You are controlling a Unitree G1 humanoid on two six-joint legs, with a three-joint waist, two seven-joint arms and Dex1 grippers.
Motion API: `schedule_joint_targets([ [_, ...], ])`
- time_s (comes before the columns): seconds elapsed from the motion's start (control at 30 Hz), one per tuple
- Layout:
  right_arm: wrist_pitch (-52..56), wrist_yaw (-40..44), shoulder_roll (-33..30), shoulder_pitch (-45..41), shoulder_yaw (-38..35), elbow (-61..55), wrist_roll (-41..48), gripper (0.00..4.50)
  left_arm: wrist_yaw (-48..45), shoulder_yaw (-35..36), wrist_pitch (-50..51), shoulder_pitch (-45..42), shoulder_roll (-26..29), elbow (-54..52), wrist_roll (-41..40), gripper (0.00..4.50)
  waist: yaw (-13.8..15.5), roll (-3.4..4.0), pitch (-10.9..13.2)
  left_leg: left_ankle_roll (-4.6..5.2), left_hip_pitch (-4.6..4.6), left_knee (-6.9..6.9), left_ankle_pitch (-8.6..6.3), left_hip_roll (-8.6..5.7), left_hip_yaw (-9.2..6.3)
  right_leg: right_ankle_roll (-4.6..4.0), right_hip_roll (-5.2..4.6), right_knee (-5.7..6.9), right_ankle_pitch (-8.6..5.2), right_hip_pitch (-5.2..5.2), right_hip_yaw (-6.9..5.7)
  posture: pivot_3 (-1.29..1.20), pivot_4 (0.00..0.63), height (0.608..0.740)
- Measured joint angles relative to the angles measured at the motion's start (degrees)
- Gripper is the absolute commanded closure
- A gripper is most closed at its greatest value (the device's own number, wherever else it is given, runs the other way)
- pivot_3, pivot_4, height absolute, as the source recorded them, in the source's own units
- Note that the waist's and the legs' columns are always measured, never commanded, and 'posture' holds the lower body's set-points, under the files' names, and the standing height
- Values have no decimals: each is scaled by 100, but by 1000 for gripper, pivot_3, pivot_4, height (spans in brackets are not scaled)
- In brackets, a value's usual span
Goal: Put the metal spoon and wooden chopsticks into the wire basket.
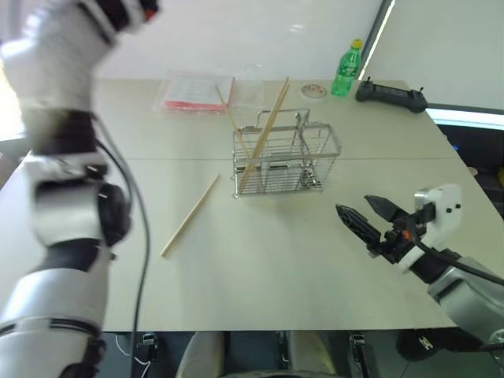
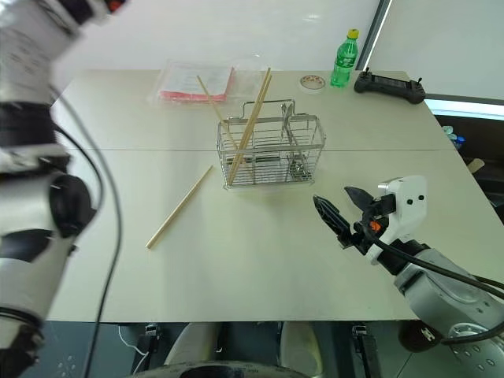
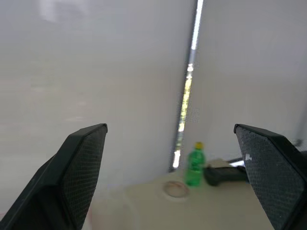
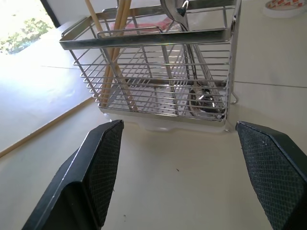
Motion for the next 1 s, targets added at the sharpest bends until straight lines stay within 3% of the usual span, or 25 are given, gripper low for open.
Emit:
schedule_joint_targets([
  [0.13,0,37,17,-128,184,52,-37,644,-458,-1050,539,294,245,943,907,35,91,-5,2,-2,-9,14,1,-1,-6,0,0,0,1,2,-3,0,150,734],
  [0.33,1,49,25,-239,333,147,-51,644,-1200,-2110,1213,953,-5,1270,1549,35,64,-46,26,-2,-27,9,1,1,-5,-3,-3,-4,3,-19,1,0,150,734],
  [0.57,1,-23,91,-244,407,143,-50,644,-1583,-2690,1661,1725,-554,598,1827,35,69,-41,24,-1,-23,-7,0,-1,-4,-3,-8,-3,3,-23,1,0,150,734],
  [1.0,-34,-208,317,-71,453,4,-178,644,-1799,-3042,1705,1789,-987,331,2115,35,71,-32,19,-1,-18,-3,0,-1,-3,-3,-9,-4,2,-17,2,0,150,734],
])
